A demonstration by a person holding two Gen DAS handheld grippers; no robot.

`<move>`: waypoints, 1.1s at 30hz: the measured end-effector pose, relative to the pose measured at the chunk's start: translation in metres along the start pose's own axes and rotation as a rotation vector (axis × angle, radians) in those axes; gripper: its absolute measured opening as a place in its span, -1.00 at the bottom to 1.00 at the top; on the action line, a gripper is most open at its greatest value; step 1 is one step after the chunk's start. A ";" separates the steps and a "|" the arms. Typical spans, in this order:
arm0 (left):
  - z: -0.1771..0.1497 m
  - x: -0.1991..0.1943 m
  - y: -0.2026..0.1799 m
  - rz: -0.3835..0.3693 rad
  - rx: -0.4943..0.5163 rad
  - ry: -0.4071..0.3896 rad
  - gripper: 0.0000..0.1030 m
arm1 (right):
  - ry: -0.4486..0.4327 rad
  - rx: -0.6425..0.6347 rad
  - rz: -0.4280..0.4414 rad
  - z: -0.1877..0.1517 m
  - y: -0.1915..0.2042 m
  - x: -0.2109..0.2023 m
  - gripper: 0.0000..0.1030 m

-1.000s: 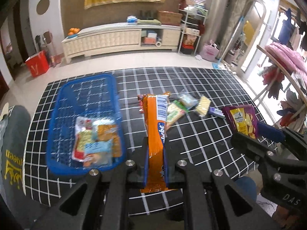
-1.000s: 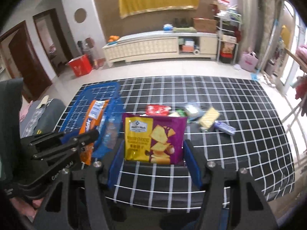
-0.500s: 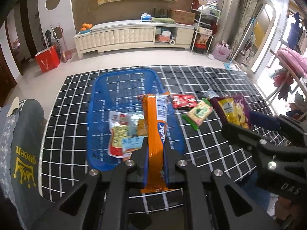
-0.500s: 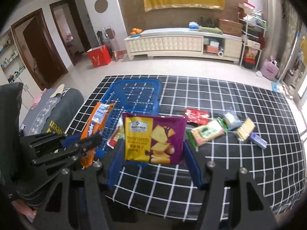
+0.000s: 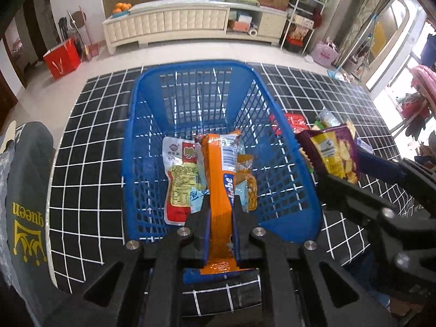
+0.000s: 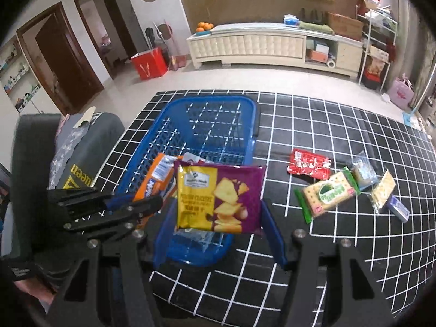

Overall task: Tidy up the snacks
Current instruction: 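Carry both snacks over the blue basket and open both tools to drop them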

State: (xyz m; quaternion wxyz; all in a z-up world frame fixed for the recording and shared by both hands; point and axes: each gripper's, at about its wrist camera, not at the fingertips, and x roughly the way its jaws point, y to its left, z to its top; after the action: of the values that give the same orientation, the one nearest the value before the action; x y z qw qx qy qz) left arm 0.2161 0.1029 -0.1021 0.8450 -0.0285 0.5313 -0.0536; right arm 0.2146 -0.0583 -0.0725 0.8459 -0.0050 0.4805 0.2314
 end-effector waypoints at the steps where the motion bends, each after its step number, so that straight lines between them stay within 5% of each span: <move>1: 0.001 0.003 0.000 -0.001 0.000 0.004 -0.78 | 0.001 0.001 -0.002 0.001 -0.001 0.001 0.26; 5: 0.004 0.021 0.005 -0.014 -0.020 0.054 -0.64 | 0.011 0.011 -0.010 0.000 -0.007 0.005 0.26; 7: 0.003 0.024 0.005 -0.020 -0.025 0.061 -0.22 | 0.013 0.020 -0.012 0.000 -0.010 0.005 0.26; 15: -0.005 -0.005 0.006 -0.019 -0.023 -0.005 -0.20 | 0.008 0.030 -0.010 -0.003 -0.008 -0.005 0.26; 23: -0.009 -0.044 0.027 0.065 -0.031 -0.112 -0.19 | -0.003 -0.014 0.009 0.006 0.009 -0.003 0.26; 33: 0.001 -0.027 0.054 0.109 -0.069 -0.099 -0.19 | 0.075 -0.088 0.010 0.016 0.024 0.046 0.26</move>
State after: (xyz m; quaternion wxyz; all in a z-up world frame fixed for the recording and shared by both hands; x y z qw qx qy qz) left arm 0.2082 0.1595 -0.0834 0.8705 -0.0312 0.4911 0.0125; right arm 0.2379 -0.0152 -0.0965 0.8251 -0.0487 0.5012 0.2562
